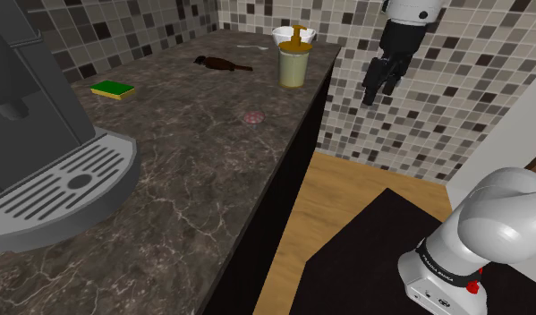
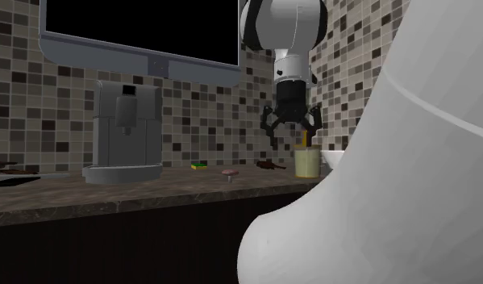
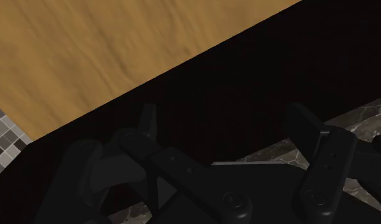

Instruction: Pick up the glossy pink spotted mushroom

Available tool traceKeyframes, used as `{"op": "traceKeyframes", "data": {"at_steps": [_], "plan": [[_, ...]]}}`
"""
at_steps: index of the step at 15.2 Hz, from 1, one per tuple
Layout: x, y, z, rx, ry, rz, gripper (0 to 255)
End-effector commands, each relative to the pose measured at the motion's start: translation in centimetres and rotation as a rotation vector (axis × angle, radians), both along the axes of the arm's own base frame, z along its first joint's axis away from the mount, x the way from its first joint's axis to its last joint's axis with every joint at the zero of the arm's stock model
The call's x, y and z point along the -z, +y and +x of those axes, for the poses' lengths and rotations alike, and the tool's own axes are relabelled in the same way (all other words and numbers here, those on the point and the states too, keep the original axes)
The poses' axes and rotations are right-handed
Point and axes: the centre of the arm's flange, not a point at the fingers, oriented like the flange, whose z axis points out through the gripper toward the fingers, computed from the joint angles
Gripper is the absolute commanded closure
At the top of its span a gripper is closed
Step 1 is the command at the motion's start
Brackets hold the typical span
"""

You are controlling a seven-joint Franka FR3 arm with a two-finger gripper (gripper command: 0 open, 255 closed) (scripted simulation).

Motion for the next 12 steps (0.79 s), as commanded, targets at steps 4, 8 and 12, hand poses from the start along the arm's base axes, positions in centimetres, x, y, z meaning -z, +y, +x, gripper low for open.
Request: {"op": "traceKeyframes", "data": {"at_steps": [4, 8, 12], "plan": [[0.8, 2.2, 3.2, 0.002, 0.01, 0.008, 0], [1.8, 5.2, 7.5, 0.005, 0.023, 0.02, 0], [2.9, 8.2, 11.8, 0.007, 0.036, 0.031, 0]]}}
